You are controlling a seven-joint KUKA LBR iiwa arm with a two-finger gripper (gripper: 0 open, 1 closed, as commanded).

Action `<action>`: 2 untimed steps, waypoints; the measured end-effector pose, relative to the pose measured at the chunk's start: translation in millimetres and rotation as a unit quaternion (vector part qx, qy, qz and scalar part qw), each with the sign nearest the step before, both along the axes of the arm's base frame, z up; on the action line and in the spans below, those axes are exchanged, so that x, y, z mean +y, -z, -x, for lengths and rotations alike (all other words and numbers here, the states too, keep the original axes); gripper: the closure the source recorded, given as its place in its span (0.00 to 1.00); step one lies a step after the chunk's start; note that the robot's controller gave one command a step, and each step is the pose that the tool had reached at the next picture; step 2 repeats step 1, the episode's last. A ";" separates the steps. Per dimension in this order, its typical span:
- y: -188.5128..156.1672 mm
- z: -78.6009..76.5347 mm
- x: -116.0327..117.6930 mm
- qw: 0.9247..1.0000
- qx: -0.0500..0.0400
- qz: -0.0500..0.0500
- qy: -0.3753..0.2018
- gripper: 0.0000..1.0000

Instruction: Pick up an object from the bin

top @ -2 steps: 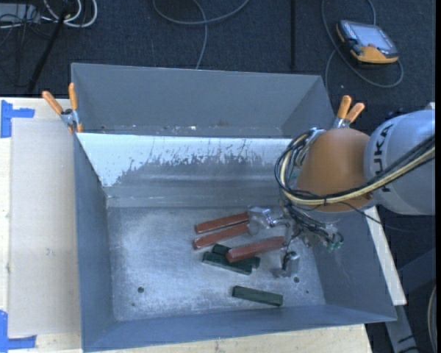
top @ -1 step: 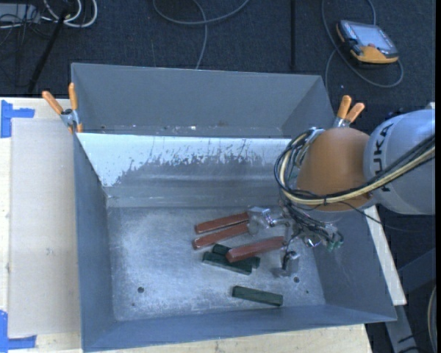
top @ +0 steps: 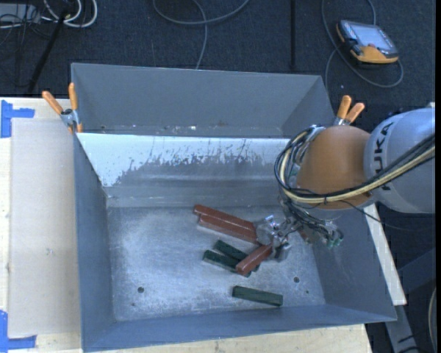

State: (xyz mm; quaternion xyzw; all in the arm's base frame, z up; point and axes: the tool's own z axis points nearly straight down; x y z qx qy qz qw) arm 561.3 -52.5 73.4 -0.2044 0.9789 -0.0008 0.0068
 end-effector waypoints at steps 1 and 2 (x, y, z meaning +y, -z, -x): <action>-127.1 -2.5 0.6 1.000 0.002 0.001 0.001 1.00; -127.1 -2.5 0.6 1.000 0.002 0.001 0.001 1.00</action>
Offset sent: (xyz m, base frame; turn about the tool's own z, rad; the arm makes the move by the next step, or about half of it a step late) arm 0.0001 0.0000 0.1229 0.0000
